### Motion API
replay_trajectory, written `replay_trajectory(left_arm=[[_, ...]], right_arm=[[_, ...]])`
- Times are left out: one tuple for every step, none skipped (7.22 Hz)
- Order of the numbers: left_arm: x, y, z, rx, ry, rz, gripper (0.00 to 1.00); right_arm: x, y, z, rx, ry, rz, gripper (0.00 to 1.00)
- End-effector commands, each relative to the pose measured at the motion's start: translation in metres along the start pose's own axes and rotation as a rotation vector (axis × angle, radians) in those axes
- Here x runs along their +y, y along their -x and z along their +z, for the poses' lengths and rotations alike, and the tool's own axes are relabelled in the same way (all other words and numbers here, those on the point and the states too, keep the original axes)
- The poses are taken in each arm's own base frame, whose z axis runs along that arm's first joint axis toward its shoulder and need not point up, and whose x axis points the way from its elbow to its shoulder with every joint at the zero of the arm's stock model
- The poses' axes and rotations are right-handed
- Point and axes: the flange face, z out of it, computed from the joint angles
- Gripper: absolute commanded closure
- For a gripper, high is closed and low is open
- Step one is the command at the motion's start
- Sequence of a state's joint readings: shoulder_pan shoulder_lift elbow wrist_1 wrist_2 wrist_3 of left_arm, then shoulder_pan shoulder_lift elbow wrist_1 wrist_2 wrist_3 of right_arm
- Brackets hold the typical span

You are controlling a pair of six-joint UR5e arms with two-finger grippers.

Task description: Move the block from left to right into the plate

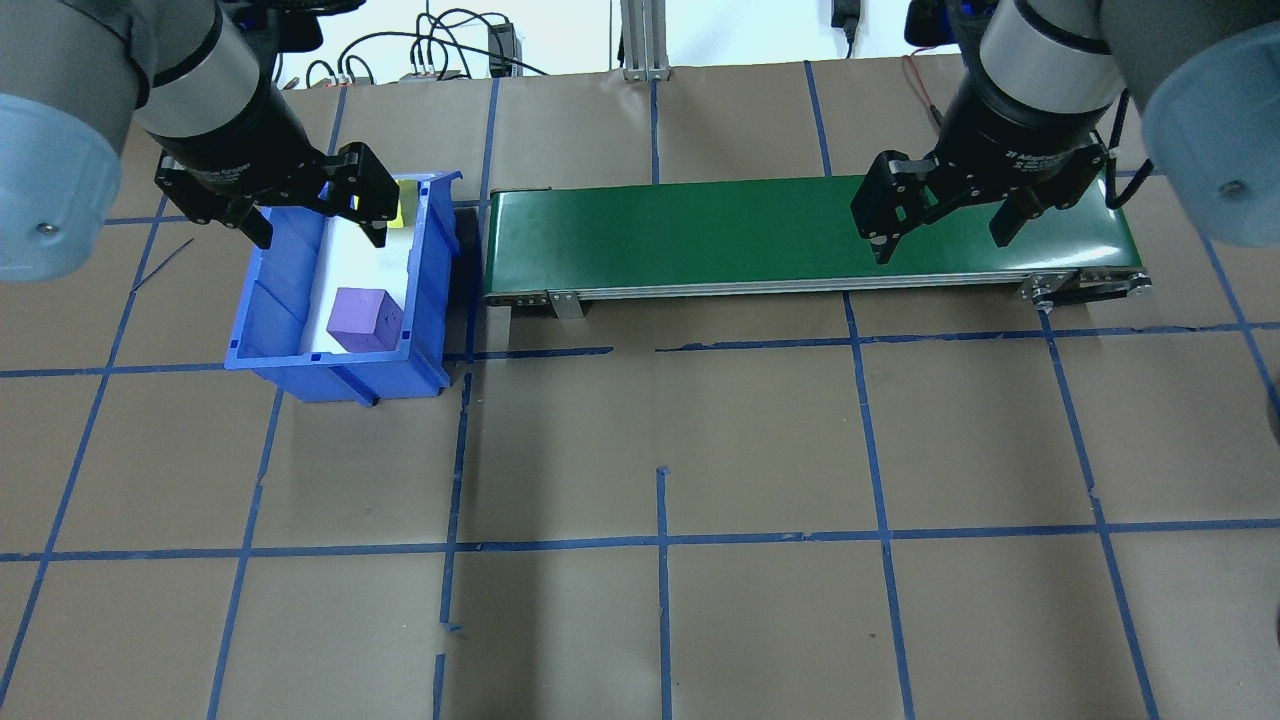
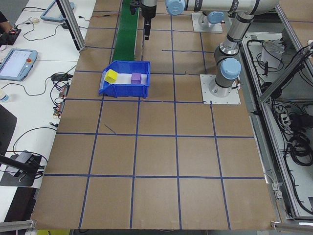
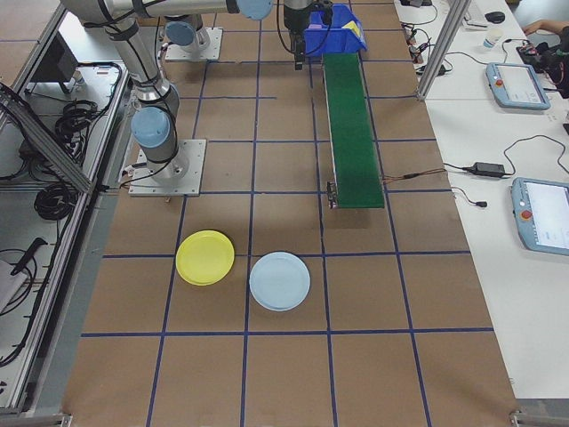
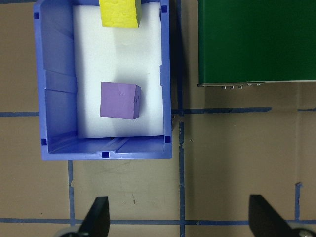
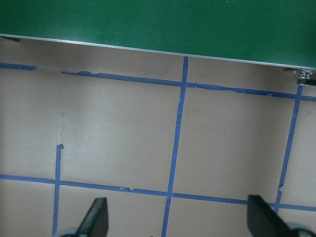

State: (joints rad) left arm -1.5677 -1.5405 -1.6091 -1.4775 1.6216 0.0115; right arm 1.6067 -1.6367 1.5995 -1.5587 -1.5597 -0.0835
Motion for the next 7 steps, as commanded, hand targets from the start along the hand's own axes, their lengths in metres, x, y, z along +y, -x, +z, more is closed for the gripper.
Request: replay_trajectory(left_arm=[[-0.002, 0.001, 0.001, 0.0, -0.004, 0.001, 0.0], [-0.003, 0.005, 0.001, -0.002, -0.006, 0.002, 0.0], [-0.004, 0.011, -0.001, -0.002, -0.012, -0.009, 0.0], [-0.005, 0.012, -0.001, -0.004, -0.013, -0.012, 0.0], [-0.009, 0.013, 0.009, -0.002, 0.007, -0.013, 0.0], [-0.02, 0.012, 0.026, 0.005, 0.036, -0.011, 0.0], [-0.041, 0.016, 0.048, 0.008, 0.016, -0.023, 0.0]], right_arm=[[0.0, 0.0, 0.0, 0.0, 0.002, 0.003, 0.0], [0.0, 0.0, 0.001, 0.002, 0.004, 0.004, 0.0], [0.0, -0.001, 0.001, 0.001, 0.007, 0.008, 0.0], [0.0, -0.004, 0.001, 0.004, 0.01, 0.014, 0.0], [0.0, -0.003, 0.002, 0.001, 0.011, 0.012, 0.0], [0.0, 0.0, 0.002, 0.001, 0.01, 0.006, 0.0], [0.0, -0.001, 0.002, 0.001, 0.011, 0.009, 0.0]])
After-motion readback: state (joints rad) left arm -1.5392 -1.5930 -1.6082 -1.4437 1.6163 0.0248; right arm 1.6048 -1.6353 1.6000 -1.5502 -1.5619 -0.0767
